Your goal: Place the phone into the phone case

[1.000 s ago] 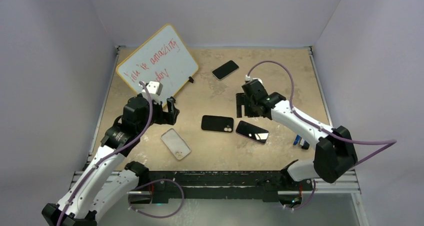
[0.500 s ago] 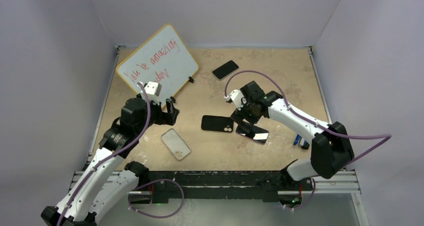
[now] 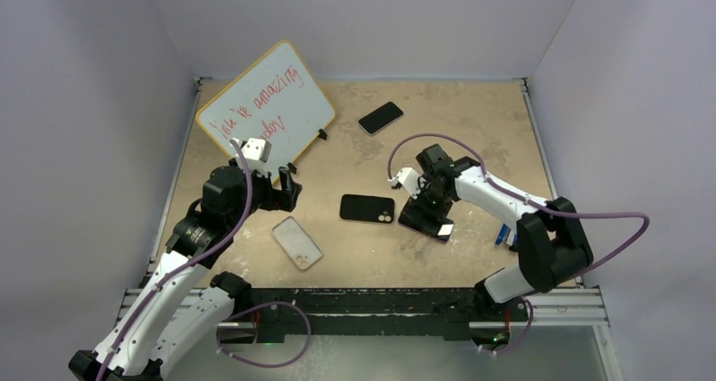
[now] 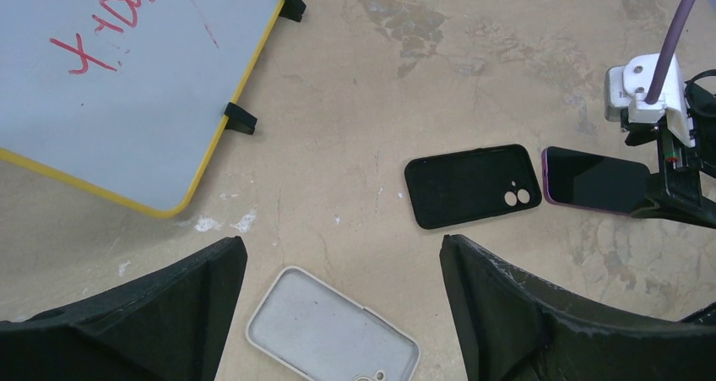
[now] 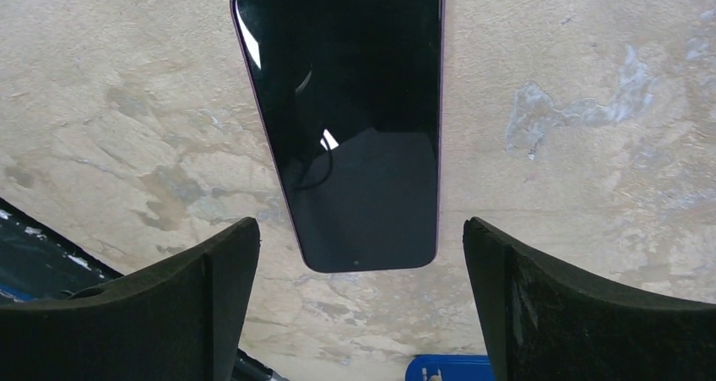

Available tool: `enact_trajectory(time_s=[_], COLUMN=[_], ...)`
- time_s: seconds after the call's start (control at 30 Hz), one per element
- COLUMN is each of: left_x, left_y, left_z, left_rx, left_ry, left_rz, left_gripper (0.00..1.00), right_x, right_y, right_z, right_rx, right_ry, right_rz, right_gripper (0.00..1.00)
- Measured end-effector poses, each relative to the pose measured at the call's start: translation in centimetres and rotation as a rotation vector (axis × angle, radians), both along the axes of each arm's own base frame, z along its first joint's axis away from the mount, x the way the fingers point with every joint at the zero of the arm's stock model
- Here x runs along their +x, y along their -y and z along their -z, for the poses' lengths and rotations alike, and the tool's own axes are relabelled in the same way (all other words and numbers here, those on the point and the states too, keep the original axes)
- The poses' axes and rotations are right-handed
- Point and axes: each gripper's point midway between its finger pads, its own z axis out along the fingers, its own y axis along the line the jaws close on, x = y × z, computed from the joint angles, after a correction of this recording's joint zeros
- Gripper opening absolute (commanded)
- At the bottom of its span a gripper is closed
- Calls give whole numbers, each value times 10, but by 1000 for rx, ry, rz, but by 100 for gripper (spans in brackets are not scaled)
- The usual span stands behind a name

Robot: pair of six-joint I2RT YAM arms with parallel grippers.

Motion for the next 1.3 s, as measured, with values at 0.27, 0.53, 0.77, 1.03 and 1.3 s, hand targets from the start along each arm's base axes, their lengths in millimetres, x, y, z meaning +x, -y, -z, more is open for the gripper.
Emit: enact_trajectory(time_s=[0.27,0.53,0.77,1.03,1.3], left_x=[0,1,1,2,3], left_y=[-1,-1,-1,-3,-3], left_z=[0,2,2,2,4], left_rx=[2,5,6,10,15], left_ry=[-1,-5,-4,-3,-10], left_rz=[-3,-7,-9,-17,-22], left_gripper=[89,89,89,89,89], right_x=[-7,-7,-4,0,2], right_y=[6,8,9,12,13], right_z=[19,32,34,35,34], right_rx=[-26,-38,-49,-67,-76], right_ry=[-48,-54,-49,-31,-24], right_rz=[-34,-59,-67,-78,-64], right_gripper=[92,89,86,65,57])
